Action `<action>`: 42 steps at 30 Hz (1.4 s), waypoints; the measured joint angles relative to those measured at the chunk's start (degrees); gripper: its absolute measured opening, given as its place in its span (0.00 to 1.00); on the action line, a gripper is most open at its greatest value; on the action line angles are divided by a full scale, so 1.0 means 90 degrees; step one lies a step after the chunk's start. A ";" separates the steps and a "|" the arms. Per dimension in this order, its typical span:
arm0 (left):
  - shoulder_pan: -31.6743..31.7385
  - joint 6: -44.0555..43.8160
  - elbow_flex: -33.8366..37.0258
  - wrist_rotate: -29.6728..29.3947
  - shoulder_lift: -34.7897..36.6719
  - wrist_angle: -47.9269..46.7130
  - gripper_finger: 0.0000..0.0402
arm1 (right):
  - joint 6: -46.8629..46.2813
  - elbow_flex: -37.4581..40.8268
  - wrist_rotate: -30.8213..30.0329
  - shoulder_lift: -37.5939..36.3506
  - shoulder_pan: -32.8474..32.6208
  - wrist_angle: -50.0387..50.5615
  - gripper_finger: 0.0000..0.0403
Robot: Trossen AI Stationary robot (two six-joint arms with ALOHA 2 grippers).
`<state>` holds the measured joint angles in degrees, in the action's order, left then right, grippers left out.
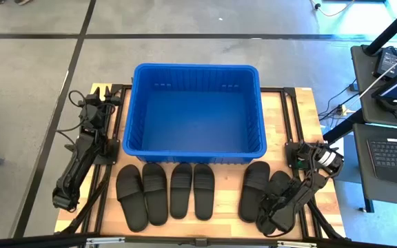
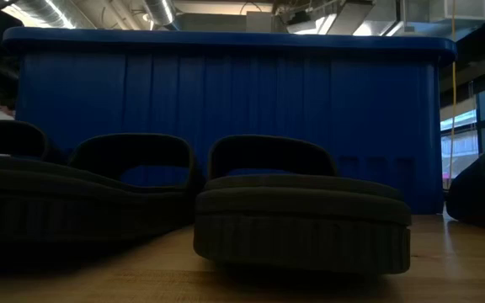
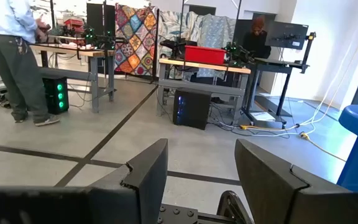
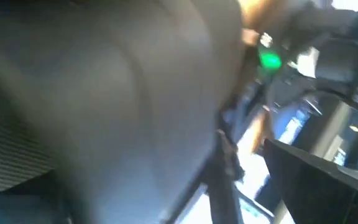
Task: Pick and place slides into bin
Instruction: Put the black slides into the blue organizer bin
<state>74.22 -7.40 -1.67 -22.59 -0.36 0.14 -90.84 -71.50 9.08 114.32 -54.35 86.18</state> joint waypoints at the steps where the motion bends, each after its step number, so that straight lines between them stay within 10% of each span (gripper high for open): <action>1: 0.0000 0.0000 0.0001 0.0000 -0.0001 0.0000 0.45 | 0.0001 0.0000 -0.0083 0.0000 0.0000 -0.0116 0.96; 15: 0.0000 0.0000 0.0002 0.0000 -0.0002 0.0000 0.45 | -0.0061 0.0000 -0.0386 0.0002 0.0010 -0.0152 0.91; 33: 0.0000 0.0000 0.0002 0.0000 0.0000 0.0000 0.45 | -0.0007 -0.0015 -0.0332 0.0007 0.0019 -0.0042 0.05; 42: 0.0002 -0.0019 0.0000 0.0033 -0.0002 0.0000 0.45 | 0.0141 -0.0630 0.0023 -0.0040 0.0022 0.0057 0.04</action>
<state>74.24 -7.57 -1.67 -22.29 -0.38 0.14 -89.56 -77.17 9.28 113.97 -54.15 86.70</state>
